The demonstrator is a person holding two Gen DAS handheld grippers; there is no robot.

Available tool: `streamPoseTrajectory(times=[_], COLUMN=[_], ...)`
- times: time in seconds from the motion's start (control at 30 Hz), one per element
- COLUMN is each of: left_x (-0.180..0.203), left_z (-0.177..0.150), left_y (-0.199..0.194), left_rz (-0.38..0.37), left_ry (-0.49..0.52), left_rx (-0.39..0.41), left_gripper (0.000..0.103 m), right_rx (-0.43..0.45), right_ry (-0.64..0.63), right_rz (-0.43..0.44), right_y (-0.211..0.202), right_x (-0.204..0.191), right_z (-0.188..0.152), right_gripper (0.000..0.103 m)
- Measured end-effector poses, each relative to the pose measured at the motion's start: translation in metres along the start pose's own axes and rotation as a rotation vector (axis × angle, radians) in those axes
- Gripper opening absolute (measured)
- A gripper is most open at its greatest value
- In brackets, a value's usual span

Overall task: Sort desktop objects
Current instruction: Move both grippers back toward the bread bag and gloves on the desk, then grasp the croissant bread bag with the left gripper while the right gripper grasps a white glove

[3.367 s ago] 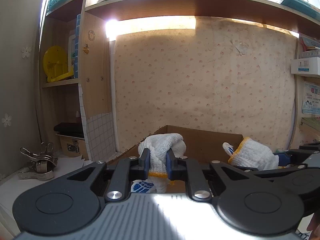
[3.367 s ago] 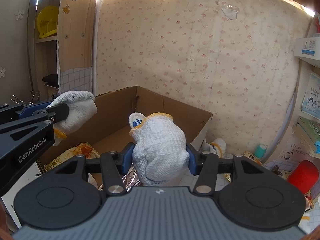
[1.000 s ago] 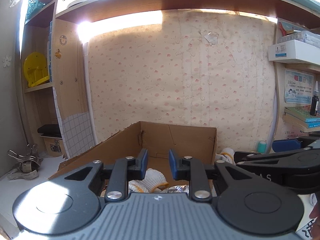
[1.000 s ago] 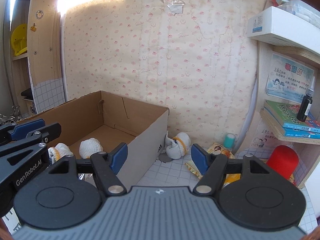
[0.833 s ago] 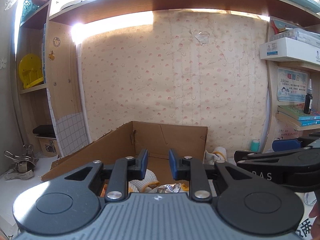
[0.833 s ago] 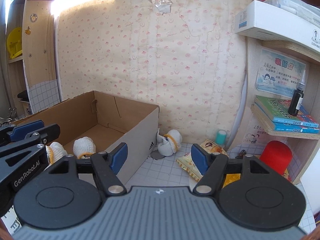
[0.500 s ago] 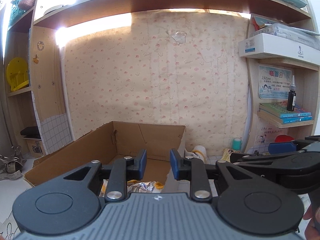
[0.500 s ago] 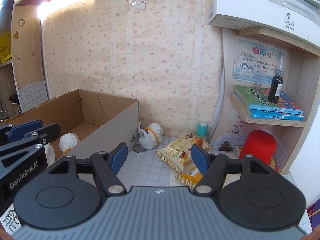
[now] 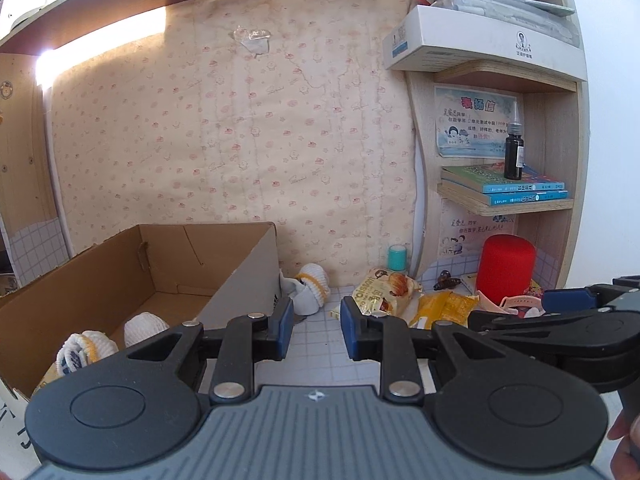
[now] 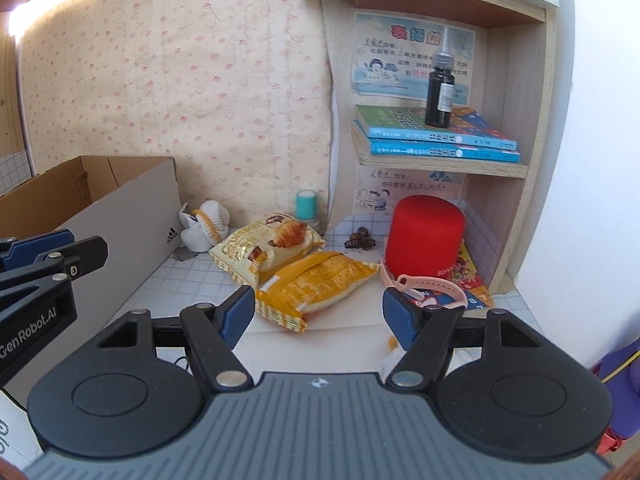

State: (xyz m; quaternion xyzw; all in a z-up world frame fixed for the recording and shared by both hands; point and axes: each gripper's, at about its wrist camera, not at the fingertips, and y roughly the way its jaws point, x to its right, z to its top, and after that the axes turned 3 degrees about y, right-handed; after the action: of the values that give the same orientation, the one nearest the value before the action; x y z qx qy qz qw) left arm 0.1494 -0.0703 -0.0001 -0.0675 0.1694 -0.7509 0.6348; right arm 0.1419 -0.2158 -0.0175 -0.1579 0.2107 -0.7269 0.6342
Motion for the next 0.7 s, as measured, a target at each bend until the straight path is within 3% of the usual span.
streamPoseTrajectory(times=[0.27,0.37,0.7], left_x=[0.016,0.022,0.034], left_z=[-0.009,-0.012,-0.009], left_y=[0.018,0.027,0.065], left_rz=[-0.053,-0.068,-0.091], left_ry=[-0.002,0.007,-0.003], left_rx=[-0.014,-0.021,-0.064], left_gripper=[0.034,0.034,0.041], right_rx=[-0.004,-0.008,-0.044], right_ry=[0.055,0.071,0.090], right_rz=[-0.057,-0.071,-0.097], right_y=[-0.008,-0.009,0.008], right_x=[0.043,0.055,0.075], right_z=[-0.026,-0.034,-0.045], right_gripper=[0.070,0.076,0.080])
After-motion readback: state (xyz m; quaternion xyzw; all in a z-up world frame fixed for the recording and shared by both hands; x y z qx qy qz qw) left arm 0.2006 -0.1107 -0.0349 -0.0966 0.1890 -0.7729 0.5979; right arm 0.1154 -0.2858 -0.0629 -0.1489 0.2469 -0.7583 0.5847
